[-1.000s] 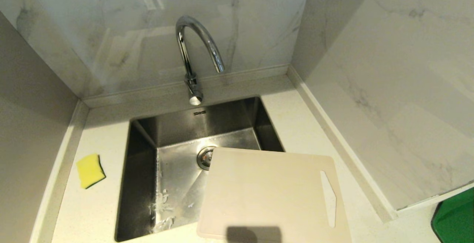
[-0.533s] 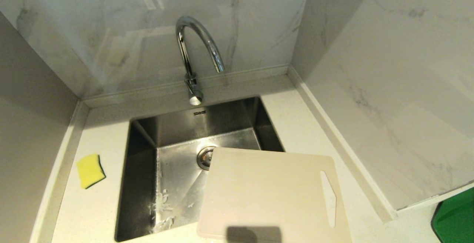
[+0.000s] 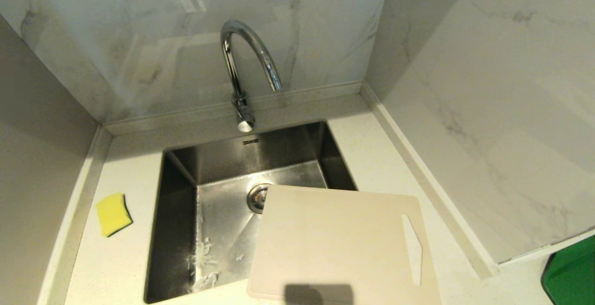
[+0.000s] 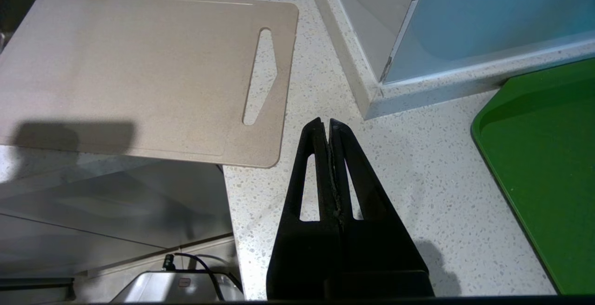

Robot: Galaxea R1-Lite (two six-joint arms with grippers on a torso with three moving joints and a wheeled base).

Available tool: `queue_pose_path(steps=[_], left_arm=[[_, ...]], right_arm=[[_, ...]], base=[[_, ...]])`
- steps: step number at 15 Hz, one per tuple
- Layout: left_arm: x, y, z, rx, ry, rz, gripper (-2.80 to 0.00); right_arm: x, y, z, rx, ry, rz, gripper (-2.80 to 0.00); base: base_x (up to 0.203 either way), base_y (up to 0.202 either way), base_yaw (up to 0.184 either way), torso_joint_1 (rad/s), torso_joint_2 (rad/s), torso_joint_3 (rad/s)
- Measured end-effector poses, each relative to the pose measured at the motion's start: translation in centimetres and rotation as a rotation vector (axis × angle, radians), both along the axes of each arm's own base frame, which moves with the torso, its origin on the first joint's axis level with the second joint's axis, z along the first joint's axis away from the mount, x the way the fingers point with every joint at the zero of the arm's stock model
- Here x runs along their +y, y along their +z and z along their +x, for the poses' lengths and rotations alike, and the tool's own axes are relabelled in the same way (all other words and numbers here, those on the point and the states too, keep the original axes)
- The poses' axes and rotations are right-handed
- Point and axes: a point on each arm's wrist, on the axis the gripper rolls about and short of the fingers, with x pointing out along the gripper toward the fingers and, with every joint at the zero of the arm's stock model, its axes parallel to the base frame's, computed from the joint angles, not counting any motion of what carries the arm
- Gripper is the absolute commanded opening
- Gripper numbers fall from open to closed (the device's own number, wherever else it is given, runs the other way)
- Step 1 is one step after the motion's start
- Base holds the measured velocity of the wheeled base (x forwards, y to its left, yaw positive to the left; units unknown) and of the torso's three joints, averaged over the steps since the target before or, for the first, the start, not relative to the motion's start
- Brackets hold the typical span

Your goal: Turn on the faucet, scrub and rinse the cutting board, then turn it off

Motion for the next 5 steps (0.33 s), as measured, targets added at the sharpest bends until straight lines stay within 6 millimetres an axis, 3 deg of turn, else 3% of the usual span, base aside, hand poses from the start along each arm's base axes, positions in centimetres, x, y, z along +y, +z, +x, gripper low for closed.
queue_pose_path(steps=[5], left_arm=[[0.0, 0.0, 0.0, 0.0, 0.0, 0.0, -2.8]], right_arm=[[-0.01, 0.0, 0.0, 0.0, -0.002, 0.008, -2.8]], base=[[0.0, 0.0, 0.0, 0.0, 0.0, 0.0]])
